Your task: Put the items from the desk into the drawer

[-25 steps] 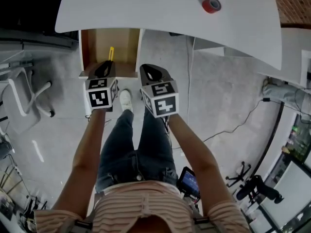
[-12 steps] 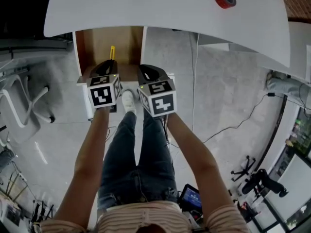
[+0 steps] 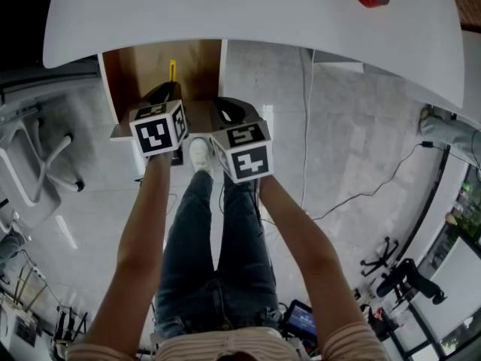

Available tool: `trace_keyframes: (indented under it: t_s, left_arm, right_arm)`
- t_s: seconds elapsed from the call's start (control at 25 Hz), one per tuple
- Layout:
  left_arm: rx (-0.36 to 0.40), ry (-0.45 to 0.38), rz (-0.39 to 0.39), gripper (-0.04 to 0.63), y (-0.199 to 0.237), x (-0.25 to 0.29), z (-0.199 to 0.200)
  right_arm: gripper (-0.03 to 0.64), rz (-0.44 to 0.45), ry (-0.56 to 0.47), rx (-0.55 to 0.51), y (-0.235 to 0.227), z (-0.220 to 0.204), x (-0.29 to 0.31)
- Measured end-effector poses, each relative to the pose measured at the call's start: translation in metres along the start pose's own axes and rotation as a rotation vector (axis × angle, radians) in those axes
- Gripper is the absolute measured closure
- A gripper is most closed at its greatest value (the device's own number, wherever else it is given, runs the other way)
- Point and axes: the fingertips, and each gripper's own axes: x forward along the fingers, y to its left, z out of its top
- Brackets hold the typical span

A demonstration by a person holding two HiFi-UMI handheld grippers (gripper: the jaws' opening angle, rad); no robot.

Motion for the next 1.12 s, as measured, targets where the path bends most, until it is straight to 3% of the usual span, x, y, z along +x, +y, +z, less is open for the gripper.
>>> trace_keyframes:
  t_s: [0.44,0.76,1.12]
  left_arm:
    - [-0.024,0.024,0.008,0.526,0.001,0.027,0.001]
    - [-0.035,0.029,0.002,0.526,0.005,0.042,0.006]
    - [-0.032,0.047,-0.007,0.526,0.003,0.047,0.003]
  right_arm:
    - [0.6,0.045,0.056,-0.007,0.007,-0.004,0.019]
    - [0.6,0.044,0.027,-0.028,0.005,0.016,0.036]
    - [0.6,0.058,0.061,-0.027,0.008,0.016,0.045]
